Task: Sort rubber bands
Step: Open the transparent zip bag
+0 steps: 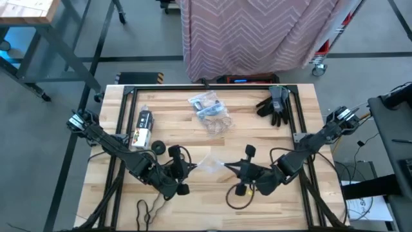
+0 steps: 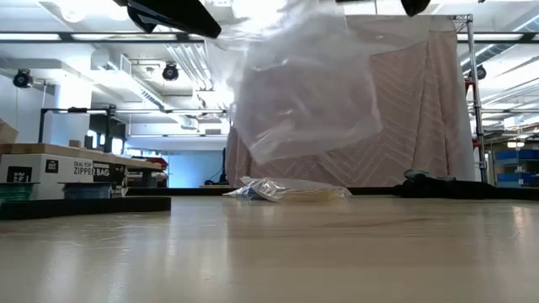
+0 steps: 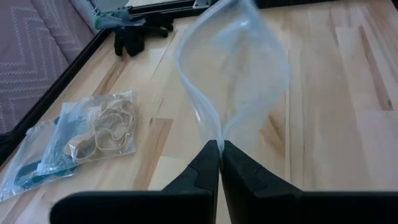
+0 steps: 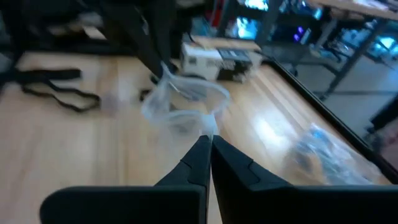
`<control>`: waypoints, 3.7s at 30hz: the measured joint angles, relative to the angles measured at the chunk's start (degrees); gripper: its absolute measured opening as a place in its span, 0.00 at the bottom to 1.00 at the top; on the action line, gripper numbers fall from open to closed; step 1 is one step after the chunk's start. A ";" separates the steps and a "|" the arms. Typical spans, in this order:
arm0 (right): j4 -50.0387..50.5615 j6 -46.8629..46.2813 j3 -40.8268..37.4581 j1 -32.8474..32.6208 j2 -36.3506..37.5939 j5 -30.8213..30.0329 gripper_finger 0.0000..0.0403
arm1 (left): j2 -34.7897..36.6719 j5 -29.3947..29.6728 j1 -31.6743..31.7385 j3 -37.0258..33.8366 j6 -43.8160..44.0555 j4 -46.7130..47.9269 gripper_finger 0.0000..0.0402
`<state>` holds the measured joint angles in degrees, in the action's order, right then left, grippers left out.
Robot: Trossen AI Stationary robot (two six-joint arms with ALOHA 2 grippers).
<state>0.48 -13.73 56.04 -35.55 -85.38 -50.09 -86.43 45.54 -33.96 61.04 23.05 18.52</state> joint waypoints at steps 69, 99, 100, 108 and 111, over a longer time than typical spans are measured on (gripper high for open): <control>-6.52 -1.23 -5.29 6.62 0.00 15.65 0.00 | 2.38 -2.12 -0.28 -6.43 -2.68 -10.48 0.00; -2.43 9.28 -5.27 6.84 0.00 20.52 0.00 | 6.65 -17.07 4.88 0.95 -10.99 -11.17 0.19; -2.41 9.28 -5.27 6.84 0.00 20.52 0.00 | 5.83 -19.00 5.85 1.27 -9.89 -10.77 0.15; -2.18 9.28 -5.18 6.84 0.00 20.51 0.00 | -0.09 -25.71 9.01 5.37 -8.59 -5.86 0.03; -1.49 9.35 -4.18 6.84 0.00 20.51 0.00 | -2.07 -25.67 9.54 7.41 -8.39 -1.34 0.01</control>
<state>-1.01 -4.38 51.86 -28.71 -85.38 -29.58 -88.51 19.87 -24.42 68.45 14.66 17.18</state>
